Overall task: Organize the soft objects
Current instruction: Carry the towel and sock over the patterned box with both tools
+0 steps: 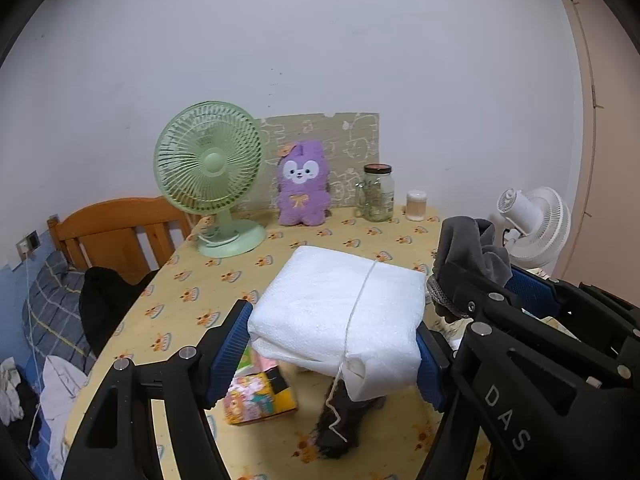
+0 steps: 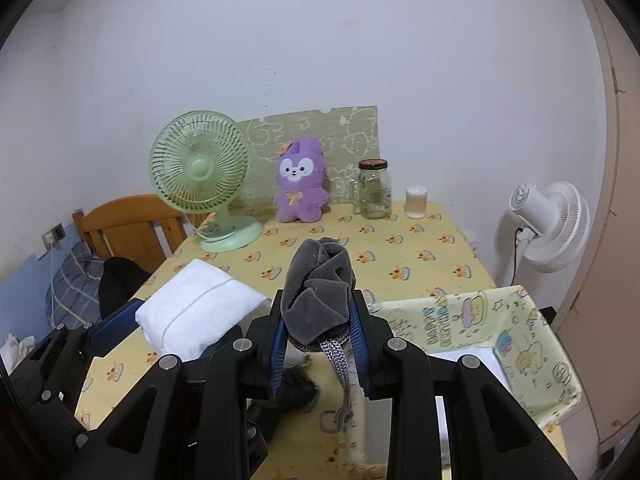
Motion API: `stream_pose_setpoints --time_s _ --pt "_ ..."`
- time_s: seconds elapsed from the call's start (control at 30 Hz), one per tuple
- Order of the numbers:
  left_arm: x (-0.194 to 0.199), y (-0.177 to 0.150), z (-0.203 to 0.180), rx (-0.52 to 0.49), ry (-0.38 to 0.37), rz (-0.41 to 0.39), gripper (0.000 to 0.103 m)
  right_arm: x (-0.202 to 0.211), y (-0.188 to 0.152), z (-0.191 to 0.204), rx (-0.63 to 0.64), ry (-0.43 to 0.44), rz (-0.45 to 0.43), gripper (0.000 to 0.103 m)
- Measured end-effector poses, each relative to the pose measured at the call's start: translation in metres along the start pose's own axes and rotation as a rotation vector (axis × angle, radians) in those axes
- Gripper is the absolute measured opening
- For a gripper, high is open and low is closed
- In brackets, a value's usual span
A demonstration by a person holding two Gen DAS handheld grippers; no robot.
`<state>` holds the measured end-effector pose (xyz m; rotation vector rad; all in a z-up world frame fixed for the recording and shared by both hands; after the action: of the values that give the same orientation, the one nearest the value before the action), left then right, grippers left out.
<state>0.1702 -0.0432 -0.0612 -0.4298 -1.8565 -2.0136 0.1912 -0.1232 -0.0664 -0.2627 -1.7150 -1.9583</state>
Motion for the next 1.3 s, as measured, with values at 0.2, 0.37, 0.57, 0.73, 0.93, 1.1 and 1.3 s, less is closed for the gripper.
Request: stream_pose_setpoints --time_s 0.2,0.37,0.57,0.73,0.93,1.1,1.3 --pt "-0.006 0.008 -0.025 -0.001 -0.046 -0.012 0.075 0.003 0.007 -0.023 0.003 -0.035 -0.013 0.032" --pt "-0.01 0.012 -0.045 -0.006 -0.085 -0.009 0.075 0.005 0.011 -0.044 0.01 -0.061 -0.017 0.032" --pt "-0.017 0.015 -0.07 -0.02 -0.125 -0.002 0.075 0.006 0.012 -0.066 0.0 -0.092 -0.018 0.032" --pt "-0.025 0.013 -0.089 -0.033 -0.156 0.019 0.075 0.005 0.01 -0.086 -0.014 -0.119 -0.009 0.032" --pt "-0.035 0.006 -0.114 -0.061 -0.195 0.05 0.075 0.0 0.001 -0.111 -0.043 -0.154 0.013 0.032" --pt "-0.045 -0.002 -0.134 -0.084 -0.232 0.089 0.075 -0.003 -0.008 -0.13 -0.062 -0.188 0.039 0.032" --pt "-0.053 -0.012 -0.149 -0.119 -0.241 0.123 0.075 -0.011 -0.023 -0.15 -0.093 -0.208 0.083 0.032"
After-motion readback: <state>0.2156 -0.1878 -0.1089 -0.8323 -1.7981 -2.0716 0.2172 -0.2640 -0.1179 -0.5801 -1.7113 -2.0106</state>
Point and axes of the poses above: each gripper's, at about its wrist camera, not at the fingertips, and x roughly against the way its jaws point, z to its left, y to its top, the point moved 9 cm from there along -x, roughly the way its jaws point, and after that the axes turned 5 degrees about y, right-handed, at the moved point
